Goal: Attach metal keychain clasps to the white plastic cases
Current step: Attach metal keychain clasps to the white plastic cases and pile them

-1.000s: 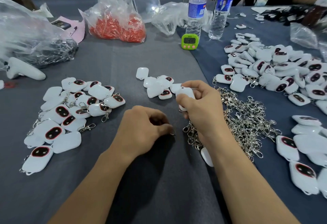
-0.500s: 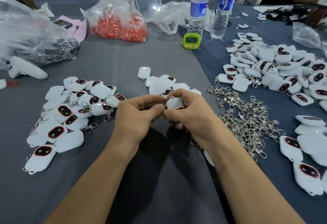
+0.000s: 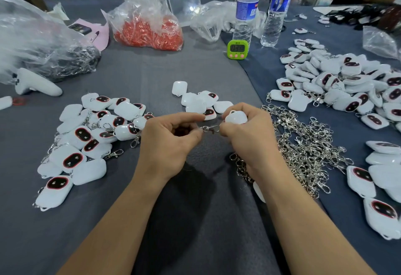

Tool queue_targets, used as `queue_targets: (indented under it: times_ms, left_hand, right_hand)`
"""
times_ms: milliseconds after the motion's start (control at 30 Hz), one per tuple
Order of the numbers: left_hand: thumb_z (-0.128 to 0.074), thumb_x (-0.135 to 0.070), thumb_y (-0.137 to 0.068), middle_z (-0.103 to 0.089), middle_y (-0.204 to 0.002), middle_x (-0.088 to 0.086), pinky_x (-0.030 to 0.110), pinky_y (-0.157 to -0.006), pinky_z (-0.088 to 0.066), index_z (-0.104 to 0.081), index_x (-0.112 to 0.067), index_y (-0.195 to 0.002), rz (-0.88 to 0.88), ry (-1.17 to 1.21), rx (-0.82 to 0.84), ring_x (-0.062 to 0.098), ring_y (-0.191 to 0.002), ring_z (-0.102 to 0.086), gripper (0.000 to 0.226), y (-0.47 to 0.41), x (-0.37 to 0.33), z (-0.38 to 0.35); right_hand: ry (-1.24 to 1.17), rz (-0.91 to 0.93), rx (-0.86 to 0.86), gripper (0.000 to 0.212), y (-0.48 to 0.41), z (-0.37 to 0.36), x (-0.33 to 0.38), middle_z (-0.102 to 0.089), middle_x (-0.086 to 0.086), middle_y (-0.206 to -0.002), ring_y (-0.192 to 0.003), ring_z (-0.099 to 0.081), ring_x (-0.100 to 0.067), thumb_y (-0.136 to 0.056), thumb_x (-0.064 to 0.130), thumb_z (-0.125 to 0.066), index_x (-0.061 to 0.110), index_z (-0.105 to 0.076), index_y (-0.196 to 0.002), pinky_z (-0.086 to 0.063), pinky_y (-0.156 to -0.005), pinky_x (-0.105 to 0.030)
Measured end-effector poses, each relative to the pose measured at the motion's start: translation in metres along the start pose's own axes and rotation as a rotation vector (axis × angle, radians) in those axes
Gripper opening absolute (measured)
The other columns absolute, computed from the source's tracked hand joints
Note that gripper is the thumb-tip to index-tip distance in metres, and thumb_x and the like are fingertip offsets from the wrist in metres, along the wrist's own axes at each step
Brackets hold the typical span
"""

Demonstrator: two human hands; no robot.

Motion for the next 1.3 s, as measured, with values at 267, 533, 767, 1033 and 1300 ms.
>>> queue_targets:
  times_ms: [267,533,767,1033,1300]
  left_hand:
    - [-0.076,-0.002,-0.083,-0.077,-0.087,-0.017,0.014,-0.075,-0.056,-0.078,-0.048,-0.091,-0.071,0.032,0.009,0.004,-0.082,-0.074,0.047,-0.002,-0.011,-0.002]
    - [-0.081,-0.005,-0.082,-0.077,-0.083,-0.016,0.017,-0.074,-0.057,-0.078,-0.036,-0.087,-0.033,0.001,-0.032,0.004,-0.08,-0.075,0.031,0.001,-0.008,0.001]
    - [-0.078,-0.014,-0.08,-0.073,-0.071,-0.019,0.016,-0.062,-0.053,-0.08,-0.03,-0.08,-0.036,-0.219,-0.067,0.007,-0.066,-0.068,0.017,0.007,-0.01,0.0]
    - [-0.08,-0.012,-0.079,-0.076,-0.076,-0.014,0.016,-0.068,-0.055,-0.079,-0.037,-0.081,0.048,-0.039,-0.045,0.005,-0.073,-0.073,0.025,0.004,0.001,0.0]
    - [-0.079,-0.005,-0.078,-0.075,-0.071,-0.01,0.012,-0.062,-0.052,-0.079,-0.031,-0.075,0.097,-0.037,0.043,0.003,-0.067,-0.071,0.026,0.005,0.001,-0.006]
  right_hand:
    - [0.005,0.085,0.248,0.025,0.007,-0.031,0.008,-0.069,0.013,-0.069,-0.063,-0.054,-0.007,-0.059,0.022,-0.071,0.029,-0.079,-0.082,-0.041,-0.062,-0.03]
    - [0.009,0.143,0.173,0.011,0.009,-0.023,0.018,-0.069,0.005,-0.065,-0.062,-0.057,-0.013,-0.061,0.026,-0.073,0.026,-0.076,-0.071,-0.046,-0.06,-0.032]
    - [0.199,0.318,0.063,0.016,0.015,-0.012,0.031,-0.07,0.02,-0.069,-0.072,-0.064,-0.001,-0.072,0.014,-0.079,0.028,-0.073,-0.066,-0.045,-0.064,-0.012]
    - [0.181,0.33,0.033,0.016,0.016,-0.01,0.034,-0.07,0.021,-0.069,-0.073,-0.065,-0.001,-0.073,0.014,-0.079,0.027,-0.074,-0.067,-0.044,-0.063,-0.009]
    - [0.298,0.548,0.009,0.014,0.029,-0.011,0.052,-0.07,0.01,-0.073,-0.073,-0.064,-0.01,-0.072,0.009,-0.073,0.022,-0.072,-0.071,-0.049,-0.068,-0.027]
Point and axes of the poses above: each hand's wrist, its own y-axis away from the middle knuckle, its own z-axis out of the back of the hand, x = y × z, the point moved 9 cm from there along -y, towards the middle knuckle
